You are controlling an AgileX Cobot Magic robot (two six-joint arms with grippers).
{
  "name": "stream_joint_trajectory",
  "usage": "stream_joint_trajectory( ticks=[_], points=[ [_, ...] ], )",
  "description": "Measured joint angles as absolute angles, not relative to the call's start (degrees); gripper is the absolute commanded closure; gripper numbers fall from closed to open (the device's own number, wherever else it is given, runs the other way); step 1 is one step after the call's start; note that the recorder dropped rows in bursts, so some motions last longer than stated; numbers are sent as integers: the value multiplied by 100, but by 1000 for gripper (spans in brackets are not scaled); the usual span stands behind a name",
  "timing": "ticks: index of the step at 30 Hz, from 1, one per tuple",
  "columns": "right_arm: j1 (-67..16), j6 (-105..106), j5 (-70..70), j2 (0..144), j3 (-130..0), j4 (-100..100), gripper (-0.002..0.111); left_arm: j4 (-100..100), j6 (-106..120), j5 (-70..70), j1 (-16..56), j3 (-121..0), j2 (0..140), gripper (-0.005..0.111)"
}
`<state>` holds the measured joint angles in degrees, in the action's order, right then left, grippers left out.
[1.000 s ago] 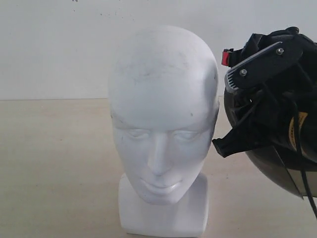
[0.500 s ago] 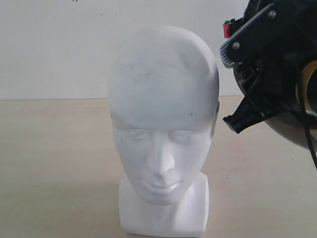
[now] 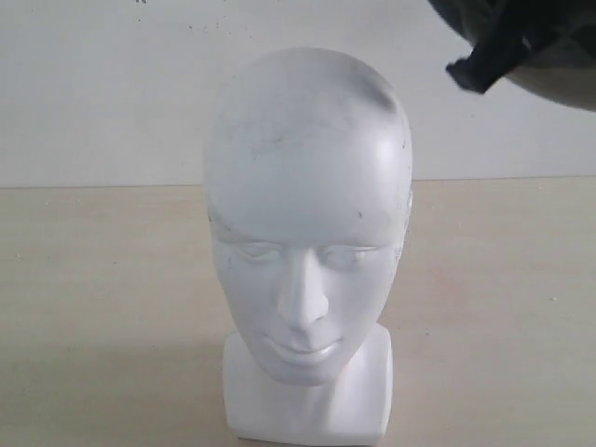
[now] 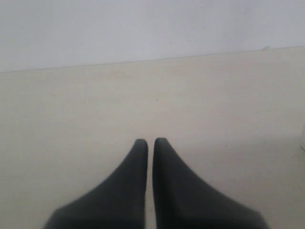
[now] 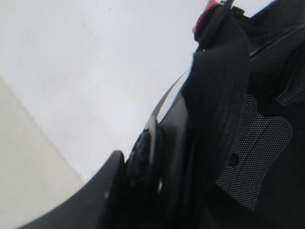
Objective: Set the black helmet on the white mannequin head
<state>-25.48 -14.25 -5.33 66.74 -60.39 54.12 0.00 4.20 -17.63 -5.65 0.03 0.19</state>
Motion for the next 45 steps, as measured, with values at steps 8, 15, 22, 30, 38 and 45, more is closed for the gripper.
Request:
stream_joint_trajectory(
  ticks=[8,15,22,30,38,45],
  points=[
    [-848,-3214,3727,6671,-5578,3228,109,0,420,-1763,-565,3,19,102],
    [-547,-4021,5883,6682,-4661,1834,109,0,420,-1763,-565,3,19,102],
    [-524,-5625,6194,6731,-4251,2360,109,0,420,-1763,-565,3,19,102],
    [-524,-7097,6390,6721,-4274,2734,109,0,420,-1763,-565,3,19,102],
    [-524,-7529,6474,6721,-4606,1995,109,0,420,-1763,-565,3,19,102],
    [-524,-7185,6440,6223,-4051,1195,109,0,420,-1763,-565,3,19,102]
  ],
)
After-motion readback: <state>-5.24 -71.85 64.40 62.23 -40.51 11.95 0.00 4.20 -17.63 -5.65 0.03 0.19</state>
